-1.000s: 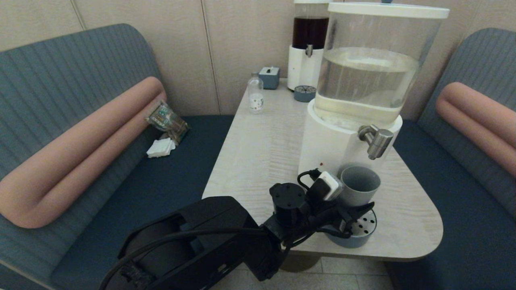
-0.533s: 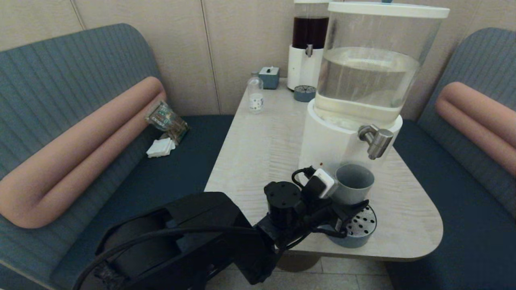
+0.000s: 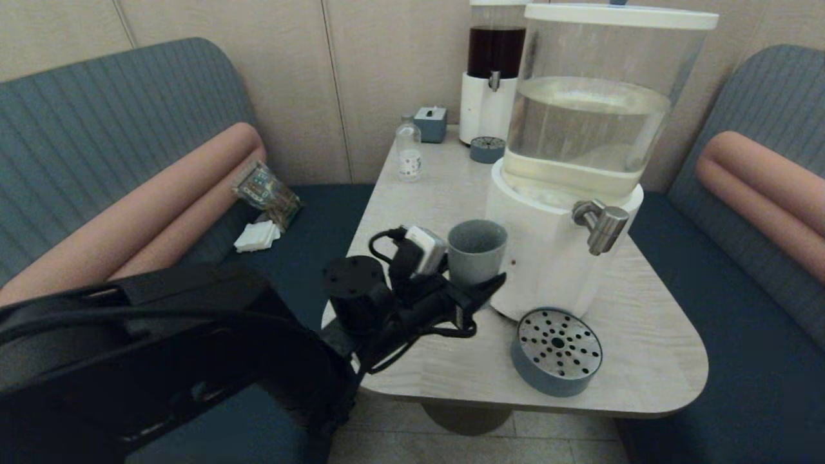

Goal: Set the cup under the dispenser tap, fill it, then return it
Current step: Place the cup next to the water dispenser

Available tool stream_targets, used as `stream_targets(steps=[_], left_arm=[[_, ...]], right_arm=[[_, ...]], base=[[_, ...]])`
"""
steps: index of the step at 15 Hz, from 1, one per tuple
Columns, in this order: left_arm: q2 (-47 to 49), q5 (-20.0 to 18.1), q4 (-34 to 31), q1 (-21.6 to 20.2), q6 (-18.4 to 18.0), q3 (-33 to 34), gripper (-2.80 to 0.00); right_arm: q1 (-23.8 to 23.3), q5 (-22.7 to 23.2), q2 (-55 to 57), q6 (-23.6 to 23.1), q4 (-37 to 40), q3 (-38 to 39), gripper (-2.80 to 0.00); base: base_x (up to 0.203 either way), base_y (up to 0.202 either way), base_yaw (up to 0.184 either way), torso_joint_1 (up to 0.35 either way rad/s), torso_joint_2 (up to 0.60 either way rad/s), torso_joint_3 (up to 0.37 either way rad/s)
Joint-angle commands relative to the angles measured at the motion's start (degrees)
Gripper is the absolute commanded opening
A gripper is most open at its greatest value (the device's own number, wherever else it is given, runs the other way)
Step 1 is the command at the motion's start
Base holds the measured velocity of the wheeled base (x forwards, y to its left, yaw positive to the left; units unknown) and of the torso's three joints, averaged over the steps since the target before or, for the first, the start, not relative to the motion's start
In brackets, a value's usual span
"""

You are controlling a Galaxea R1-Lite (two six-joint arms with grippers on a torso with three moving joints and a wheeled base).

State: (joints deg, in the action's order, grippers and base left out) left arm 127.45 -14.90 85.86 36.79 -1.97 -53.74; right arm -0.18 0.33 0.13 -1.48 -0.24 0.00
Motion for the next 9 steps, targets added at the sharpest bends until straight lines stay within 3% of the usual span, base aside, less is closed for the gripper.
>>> stream_targets(steps=[1,5,9], left_arm=[[-3.22,-0.42,1.17,-4.13,0.05,2.13,-2.80],[0.83,-4.44,1.77,-14.67,0.12,2.17,-2.80],[7.83,-5.83,1.80,-19.28,0.08,-3.92,-2.80]], right_arm=[[0.01,0.02,0.04,-0.02,-0.02,0.00,-2.80],[0.01,0.02,0.04,-0.02,-0.02,0.00,-2.80],[0.01,0.02,0.04,-0.02,-0.02,0.00,-2.80]], base=[[0.000,0.000,0.000,0.000,0.00,0.000],[0.000,0.000,0.000,0.000,0.00,0.000],[0.000,0.000,0.000,0.000,0.00,0.000]])
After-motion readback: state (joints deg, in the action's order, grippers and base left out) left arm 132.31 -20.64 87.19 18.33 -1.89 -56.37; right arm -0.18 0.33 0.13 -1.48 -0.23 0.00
